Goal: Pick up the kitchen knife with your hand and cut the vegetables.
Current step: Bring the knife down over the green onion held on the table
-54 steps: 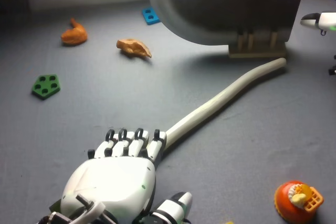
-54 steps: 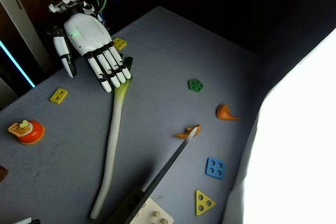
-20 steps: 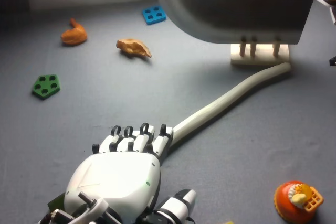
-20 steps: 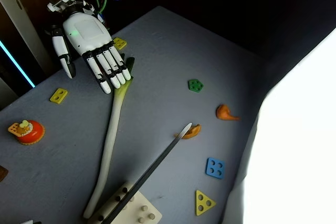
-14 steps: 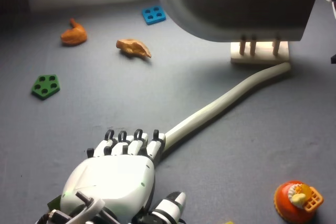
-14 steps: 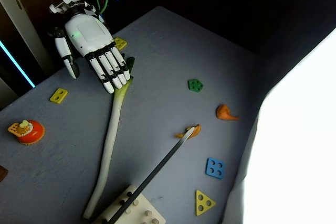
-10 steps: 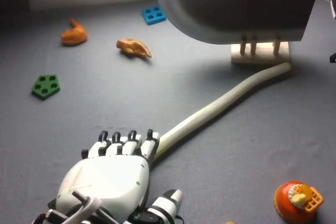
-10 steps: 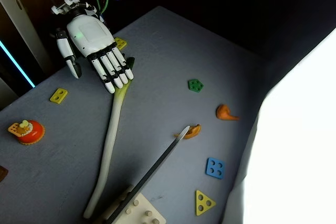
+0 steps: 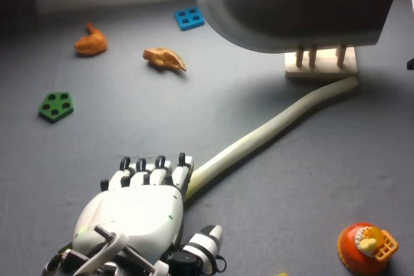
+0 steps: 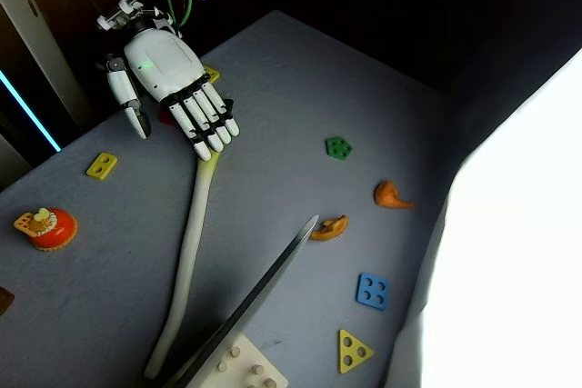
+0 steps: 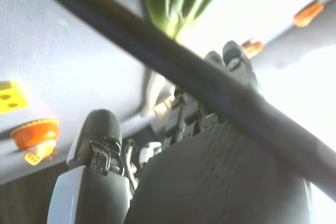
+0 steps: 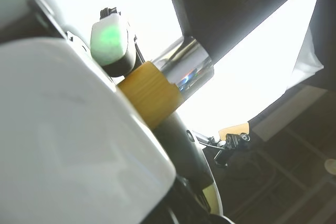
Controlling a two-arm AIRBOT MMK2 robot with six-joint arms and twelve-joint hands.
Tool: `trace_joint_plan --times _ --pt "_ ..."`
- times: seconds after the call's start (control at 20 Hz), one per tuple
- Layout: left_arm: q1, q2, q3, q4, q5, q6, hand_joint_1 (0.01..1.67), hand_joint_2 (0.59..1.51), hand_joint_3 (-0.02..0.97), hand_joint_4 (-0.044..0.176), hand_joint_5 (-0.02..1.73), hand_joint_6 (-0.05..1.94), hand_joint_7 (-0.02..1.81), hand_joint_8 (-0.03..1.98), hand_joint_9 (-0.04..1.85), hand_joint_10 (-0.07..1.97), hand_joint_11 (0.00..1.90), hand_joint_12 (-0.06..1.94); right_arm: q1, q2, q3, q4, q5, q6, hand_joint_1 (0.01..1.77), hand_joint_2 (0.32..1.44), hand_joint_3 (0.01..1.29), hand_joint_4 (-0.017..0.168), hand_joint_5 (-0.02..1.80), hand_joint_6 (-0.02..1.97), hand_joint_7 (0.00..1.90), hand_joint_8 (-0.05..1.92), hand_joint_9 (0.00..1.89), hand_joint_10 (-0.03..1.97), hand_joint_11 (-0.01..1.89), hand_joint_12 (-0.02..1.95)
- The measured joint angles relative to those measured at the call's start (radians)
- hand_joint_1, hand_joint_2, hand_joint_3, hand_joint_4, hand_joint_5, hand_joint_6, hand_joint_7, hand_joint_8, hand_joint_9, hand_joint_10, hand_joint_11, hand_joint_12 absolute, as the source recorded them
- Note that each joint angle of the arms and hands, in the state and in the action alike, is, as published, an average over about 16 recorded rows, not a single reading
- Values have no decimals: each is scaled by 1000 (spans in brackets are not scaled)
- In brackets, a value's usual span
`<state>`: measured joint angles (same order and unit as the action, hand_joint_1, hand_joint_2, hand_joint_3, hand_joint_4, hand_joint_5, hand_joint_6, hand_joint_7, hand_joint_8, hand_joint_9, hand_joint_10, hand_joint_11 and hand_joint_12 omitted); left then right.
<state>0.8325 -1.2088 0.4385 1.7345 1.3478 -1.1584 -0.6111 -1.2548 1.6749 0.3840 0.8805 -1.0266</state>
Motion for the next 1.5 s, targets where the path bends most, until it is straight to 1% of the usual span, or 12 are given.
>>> trace_joint_plan --times 0.15,0.3,0.45,0.55,0.7,0.8,0.95,1.05,1.2,1.3,1.5 --pt "1 -7 10 0 0 0 240 1374 14 56 37 3 88 1 93 12 22 146 18 30 -44 18 -1 -39 1585 582 1056 168 1342 1909 1514 1785 1577 1800 1600 1850" --pt "4 -15 20 3 0 0 241 1375 14 44 31 3 74 1 78 12 22 113 44 69 -114 63 -7 -112 1589 579 1061 168 1339 1909 1520 1786 1578 1800 1599 1851" --pt "9 -22 28 4 -1 0 239 1375 14 35 28 2 62 1 64 12 22 82 76 119 -215 140 -2 -214 1593 576 1065 168 1345 1909 1525 1787 1579 1800 1599 1850" --pt "13 -26 34 5 -1 0 235 1375 14 28 25 2 48 1 51 12 22 48 95 153 -296 200 24 -304 1595 575 1069 168 1343 1909 1528 1788 1580 1800 1599 1850" --pt "20 -33 40 5 -2 0 239 1372 14 18 24 2 38 1 34 12 22 9 117 189 -422 298 97 -471 1599 572 1074 168 1330 1909 1533 1790 1581 1800 1599 1850" --pt "23 -37 43 3 -2 0 253 1371 14 10 28 2 35 1 28 12 22 -4 129 199 -497 374 155 -575 1601 570 1077 168 1323 1909 1536 1792 1582 1800 1599 1850" --pt "29 -43 47 1 -1 -1 277 1366 14 -1 33 1 35 1 23 12 21 -14 144 202 -591 491 253 -708 1601 570 1077 168 1314 1909 1537 1794 1583 1799 1599 1850" --pt "33 -47 48 -2 -2 -1 287 1361 14 -1 35 2 38 1 24 12 21 -11 150 197 -640 553 325 -774 1600 570 1078 168 1309 1909 1537 1796 1583 1800 1599 1850" --pt "37 -51 49 -5 -3 -1 300 1354 15 -3 36 1 39 1 22 11 21 -8 151 172 -687 613 428 -842 1599 571 1077 168 1302 1909 1536 1799 1583 1799 1600 1850" --pt "40 -54 50 -7 -5 -1 312 1350 14 -4 36 -1 39 1 21 11 22 -5 151 147 -701 642 482 -872 1599 572 1076 168 1296 1909 1536 1800 1584 1799 1600 1850" --pt "43 -58 50 -11 -9 1 325 1344 14 -5 30 -6 33 -2 19 9 22 -1 151 95 -703 690 531 -876 1597 574 1073 168 1302 1909 1535 1802 1584 1799 1600 1851"
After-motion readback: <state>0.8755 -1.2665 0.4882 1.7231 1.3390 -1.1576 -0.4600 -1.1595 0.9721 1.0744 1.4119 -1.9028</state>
